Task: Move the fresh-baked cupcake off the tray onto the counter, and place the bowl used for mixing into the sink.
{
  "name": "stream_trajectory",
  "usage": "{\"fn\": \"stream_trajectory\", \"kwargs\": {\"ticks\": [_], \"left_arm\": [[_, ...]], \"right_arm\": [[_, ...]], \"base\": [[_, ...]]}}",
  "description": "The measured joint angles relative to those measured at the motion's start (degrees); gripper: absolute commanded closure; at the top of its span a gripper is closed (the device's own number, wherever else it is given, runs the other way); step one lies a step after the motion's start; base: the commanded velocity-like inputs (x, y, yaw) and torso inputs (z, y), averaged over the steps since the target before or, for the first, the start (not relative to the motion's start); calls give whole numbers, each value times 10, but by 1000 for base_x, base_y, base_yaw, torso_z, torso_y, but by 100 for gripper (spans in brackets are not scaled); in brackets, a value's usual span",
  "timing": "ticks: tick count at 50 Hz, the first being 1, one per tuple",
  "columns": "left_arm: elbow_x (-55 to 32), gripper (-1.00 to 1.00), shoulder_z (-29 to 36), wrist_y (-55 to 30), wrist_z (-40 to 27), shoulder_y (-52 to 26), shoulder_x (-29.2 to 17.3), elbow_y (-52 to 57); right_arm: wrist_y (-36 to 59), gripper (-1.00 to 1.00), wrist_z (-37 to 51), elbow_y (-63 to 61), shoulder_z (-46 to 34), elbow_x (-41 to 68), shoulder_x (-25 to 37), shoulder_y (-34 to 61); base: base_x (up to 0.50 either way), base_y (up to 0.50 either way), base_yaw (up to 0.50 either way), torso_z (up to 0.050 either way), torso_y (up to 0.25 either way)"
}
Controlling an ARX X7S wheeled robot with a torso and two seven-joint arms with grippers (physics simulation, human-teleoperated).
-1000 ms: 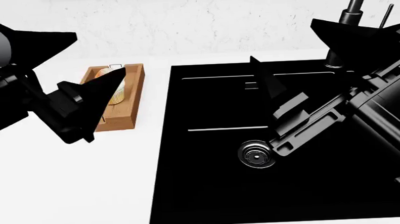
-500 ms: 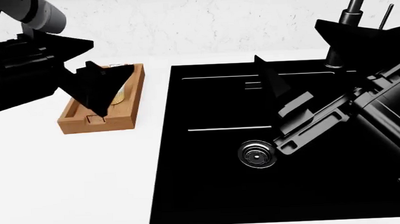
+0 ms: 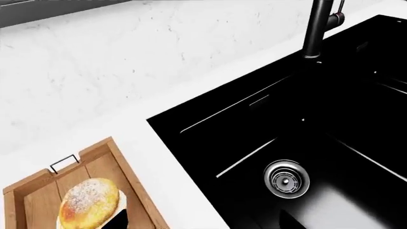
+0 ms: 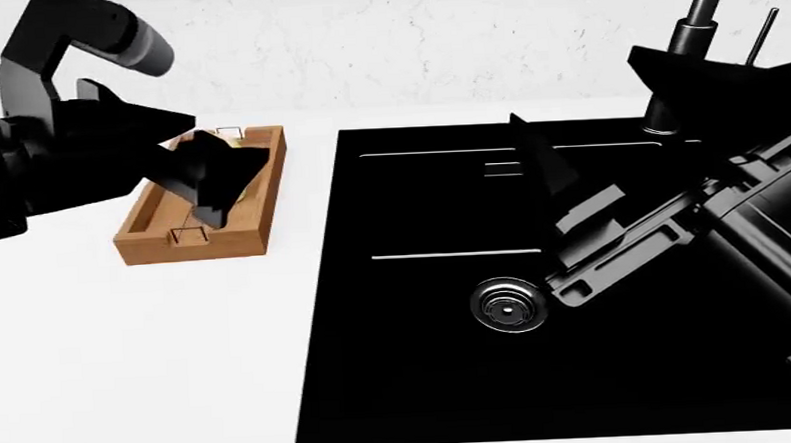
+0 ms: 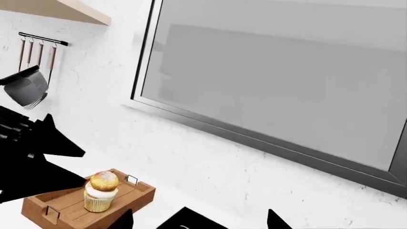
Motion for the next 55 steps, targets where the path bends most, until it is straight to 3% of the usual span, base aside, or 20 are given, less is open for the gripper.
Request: {"fn": "stream_trajectory", "kwargs": {"ticks": [28, 55], "left_arm": [[-8, -100, 18, -13, -29, -10, 6, -31], [-10, -100, 8, 5, -51, -14, -17, -41]], "right_arm": [[-11, -100, -4, 0, -5, -8, 5, -7], [-17, -100, -9, -1, -14, -20, 8, -14]], "base": [[0, 0, 0, 0, 0], [0, 0, 0, 0, 0]]}}
